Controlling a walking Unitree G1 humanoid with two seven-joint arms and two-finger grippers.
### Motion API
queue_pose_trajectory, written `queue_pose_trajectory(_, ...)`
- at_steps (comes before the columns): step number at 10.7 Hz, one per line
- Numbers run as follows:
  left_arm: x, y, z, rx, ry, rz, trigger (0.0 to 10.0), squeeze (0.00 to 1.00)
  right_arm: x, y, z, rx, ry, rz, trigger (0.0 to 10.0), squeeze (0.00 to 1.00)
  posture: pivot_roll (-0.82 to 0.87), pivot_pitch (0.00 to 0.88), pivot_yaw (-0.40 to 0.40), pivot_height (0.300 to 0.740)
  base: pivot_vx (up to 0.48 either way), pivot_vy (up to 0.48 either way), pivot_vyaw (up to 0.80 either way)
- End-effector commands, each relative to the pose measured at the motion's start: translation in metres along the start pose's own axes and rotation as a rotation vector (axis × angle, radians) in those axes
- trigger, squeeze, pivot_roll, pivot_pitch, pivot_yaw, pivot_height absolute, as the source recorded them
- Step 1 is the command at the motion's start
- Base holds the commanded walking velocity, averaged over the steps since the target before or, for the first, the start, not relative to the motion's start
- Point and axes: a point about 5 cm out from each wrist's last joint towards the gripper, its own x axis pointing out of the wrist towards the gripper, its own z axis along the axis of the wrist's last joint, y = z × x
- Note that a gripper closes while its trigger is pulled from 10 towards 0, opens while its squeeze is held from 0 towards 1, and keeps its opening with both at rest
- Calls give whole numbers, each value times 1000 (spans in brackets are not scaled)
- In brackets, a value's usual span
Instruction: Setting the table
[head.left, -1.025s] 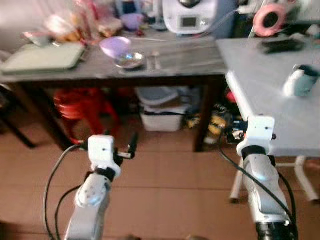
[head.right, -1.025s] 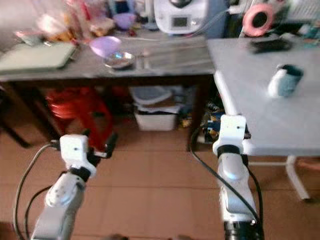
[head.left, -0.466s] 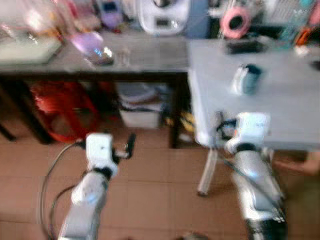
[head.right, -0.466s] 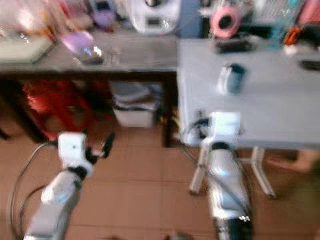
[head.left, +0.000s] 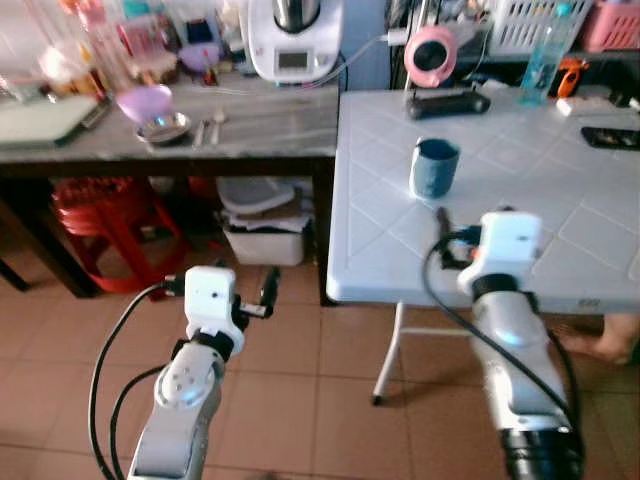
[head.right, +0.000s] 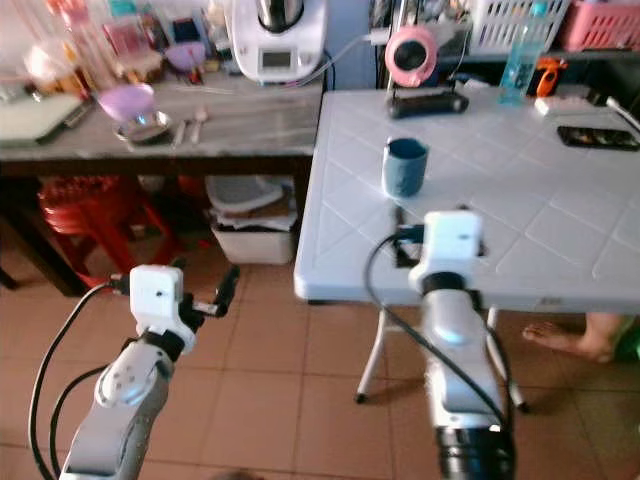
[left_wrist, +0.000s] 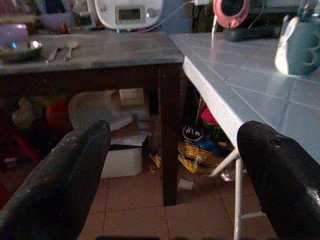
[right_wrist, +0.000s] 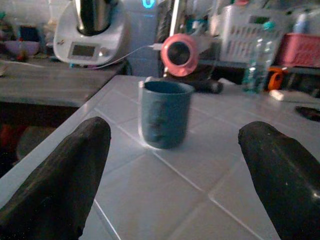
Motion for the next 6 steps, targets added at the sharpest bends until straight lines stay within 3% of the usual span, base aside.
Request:
queue_pose_trajectory(1,1,7,3,12,-3,23,10000,0,2,10,4,6,-20,40,10000,0,-17,0,71,740,480,0,0)
queue_pose_trajectory(2,2,7,3,14,-6,22,10000,0,2,10,5,10,-22,41,10000,0,-15,0,71,740,480,0,0)
queue_pose_trajectory(6,1,8,1,17,-14,24,10000,0,2,4,-1,-34,5,3,10000,0,-6,10,67,740,0,0,0)
